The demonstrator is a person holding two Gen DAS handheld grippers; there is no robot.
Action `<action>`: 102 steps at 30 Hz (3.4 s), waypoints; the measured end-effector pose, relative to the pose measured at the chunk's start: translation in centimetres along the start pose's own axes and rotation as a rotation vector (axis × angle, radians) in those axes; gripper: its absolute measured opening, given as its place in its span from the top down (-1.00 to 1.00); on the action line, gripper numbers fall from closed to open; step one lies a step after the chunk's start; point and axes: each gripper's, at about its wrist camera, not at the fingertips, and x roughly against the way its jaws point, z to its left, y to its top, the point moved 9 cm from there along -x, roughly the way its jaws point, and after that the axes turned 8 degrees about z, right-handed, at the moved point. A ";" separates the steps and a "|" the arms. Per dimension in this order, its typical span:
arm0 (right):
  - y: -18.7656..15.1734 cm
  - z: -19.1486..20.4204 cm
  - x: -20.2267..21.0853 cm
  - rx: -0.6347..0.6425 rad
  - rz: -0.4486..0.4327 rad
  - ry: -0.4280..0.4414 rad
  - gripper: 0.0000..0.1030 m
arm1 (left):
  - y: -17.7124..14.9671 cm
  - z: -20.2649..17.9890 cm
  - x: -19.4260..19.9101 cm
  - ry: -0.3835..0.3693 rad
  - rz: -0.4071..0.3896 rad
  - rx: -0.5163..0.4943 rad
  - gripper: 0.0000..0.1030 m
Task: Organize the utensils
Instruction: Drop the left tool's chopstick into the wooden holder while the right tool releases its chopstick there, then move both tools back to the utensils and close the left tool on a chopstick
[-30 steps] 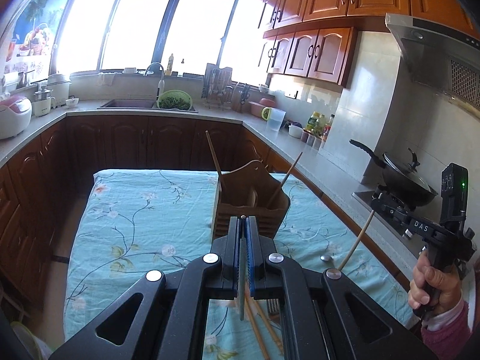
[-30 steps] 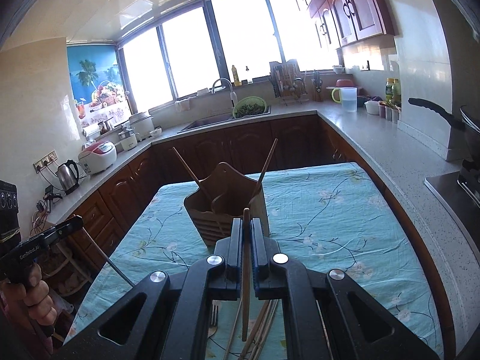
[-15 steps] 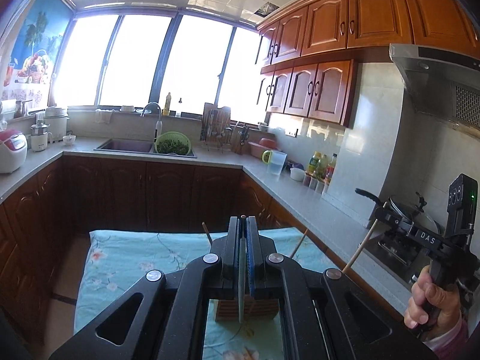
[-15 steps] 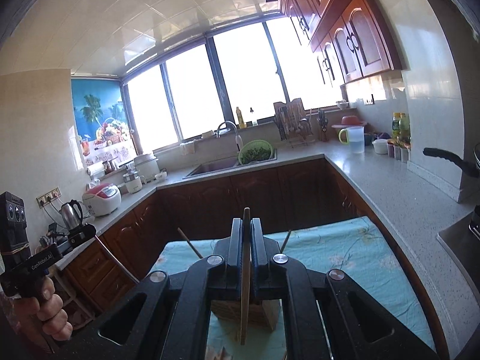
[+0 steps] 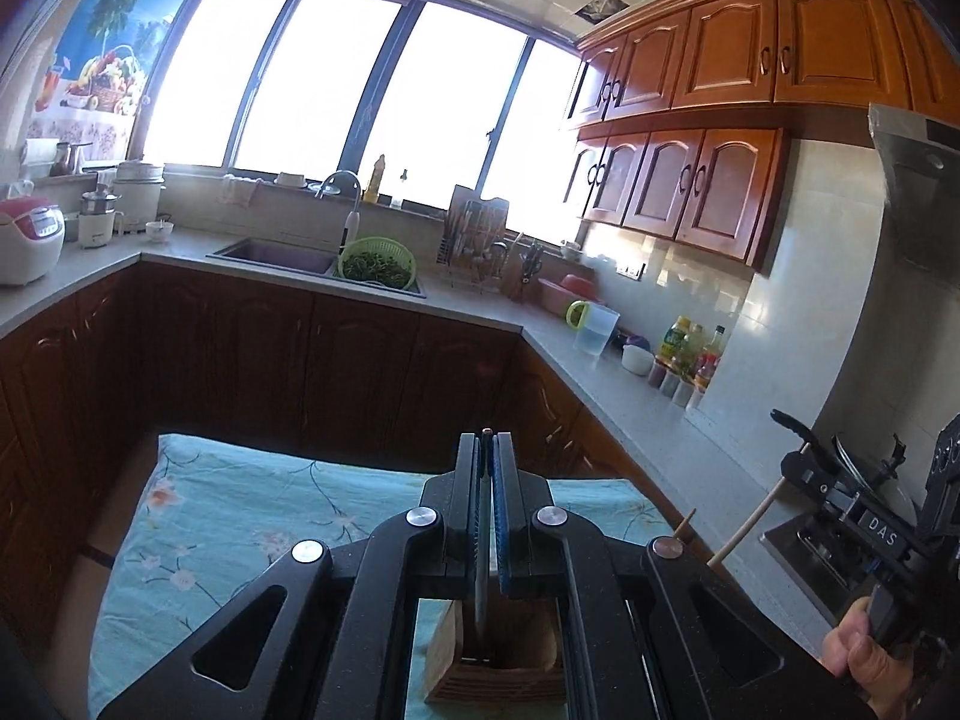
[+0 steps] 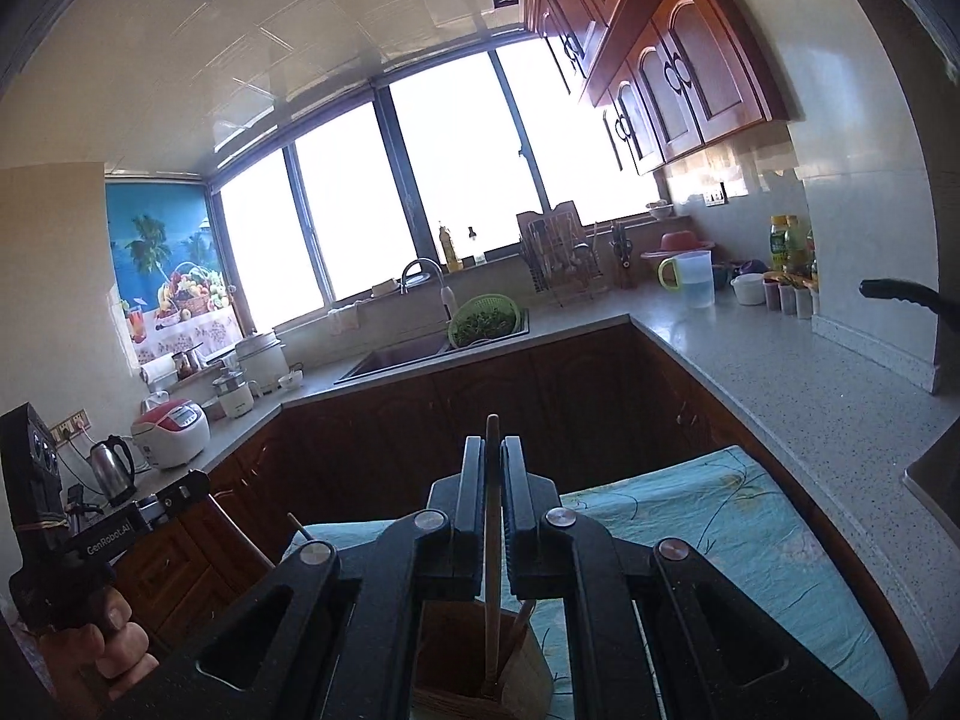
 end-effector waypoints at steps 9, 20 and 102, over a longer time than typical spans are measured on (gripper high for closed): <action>-4.8 -1.7 -4.4 -0.025 0.133 -0.014 0.90 | -3.0 1.6 -6.4 0.042 0.102 0.017 0.93; -4.5 -2.0 -4.8 -0.039 0.153 -0.017 0.89 | -1.6 1.5 -6.7 0.045 0.114 0.016 0.91; -27.0 -6.7 -1.4 -0.015 0.593 -0.143 0.62 | -24.5 -3.9 -0.9 0.031 0.592 -0.108 0.63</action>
